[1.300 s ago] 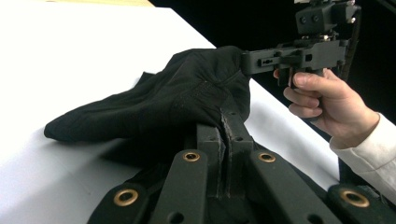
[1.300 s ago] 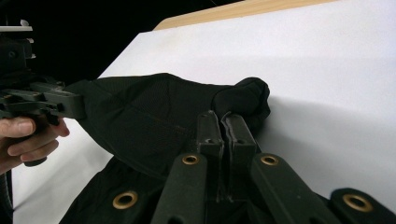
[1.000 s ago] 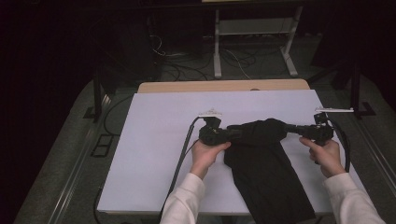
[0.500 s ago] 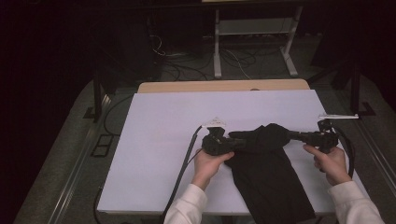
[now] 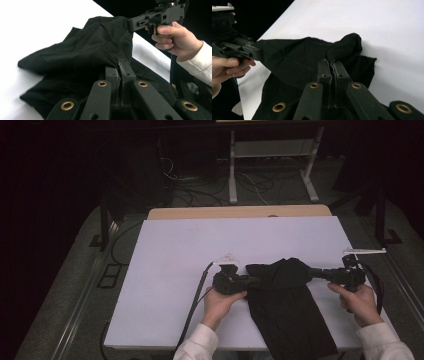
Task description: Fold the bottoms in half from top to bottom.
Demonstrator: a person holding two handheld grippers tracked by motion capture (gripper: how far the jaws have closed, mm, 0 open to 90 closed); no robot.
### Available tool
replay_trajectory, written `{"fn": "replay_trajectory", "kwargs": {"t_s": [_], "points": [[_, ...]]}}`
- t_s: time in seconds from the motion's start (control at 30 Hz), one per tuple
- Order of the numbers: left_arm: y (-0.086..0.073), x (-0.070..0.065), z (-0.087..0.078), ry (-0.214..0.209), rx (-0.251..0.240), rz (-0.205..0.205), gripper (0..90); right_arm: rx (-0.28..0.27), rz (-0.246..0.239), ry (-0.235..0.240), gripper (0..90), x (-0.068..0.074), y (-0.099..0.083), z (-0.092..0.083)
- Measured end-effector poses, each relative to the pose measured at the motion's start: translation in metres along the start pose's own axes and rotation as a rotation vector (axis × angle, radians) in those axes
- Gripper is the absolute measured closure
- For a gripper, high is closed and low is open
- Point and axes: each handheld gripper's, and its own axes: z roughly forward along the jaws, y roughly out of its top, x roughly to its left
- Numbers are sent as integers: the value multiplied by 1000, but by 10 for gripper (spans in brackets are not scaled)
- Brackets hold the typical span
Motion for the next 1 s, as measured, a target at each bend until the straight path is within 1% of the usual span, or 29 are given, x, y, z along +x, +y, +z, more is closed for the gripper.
{"fn": "replay_trajectory", "kwargs": {"t_s": [0.13, 0.27, 0.33, 0.4, 0.47, 0.5, 0.57, 0.7, 0.73, 0.8, 0.9, 1.0], "points": [[-6, 0, -3, -16, -4, -9, 869, 18, -12, 8, 860, 6, -4, -2], [-9, -3, -6, -25, 7, -14, 868, 34, -20, 10, 860, 10, -8, -4], [-11, -4, -6, -35, 26, -13, 868, 40, -24, 8, 859, 10, -10, -5], [-16, -8, -4, -37, 49, -10, 868, 58, -20, 5, 859, 10, -13, -6], [-17, -9, -3, -40, 58, -9, 868, 65, -21, 2, 859, 9, -14, -6], [-19, -10, -1, -36, 73, -8, 868, 74, -21, -2, 858, 9, -15, -6], [-22, -12, 1, -34, 87, -7, 868, 85, -18, -3, 858, 8, -17, -6], [-28, -12, 5, -37, 115, -19, 868, 111, -12, -12, 857, 7, -20, -6], [-30, -13, 6, -37, 126, -28, 868, 117, -11, -13, 856, 7, -21, -6], [-33, -12, 7, -29, 145, -28, 868, 137, -6, -14, 854, 6, -23, -6], [-36, -12, 9, -31, 154, -39, 868, 158, -6, -16, 849, 6, -25, -5], [-38, -13, 10, -33, 161, -43, 868, 180, -11, -27, 845, 7, -27, -5]]}}
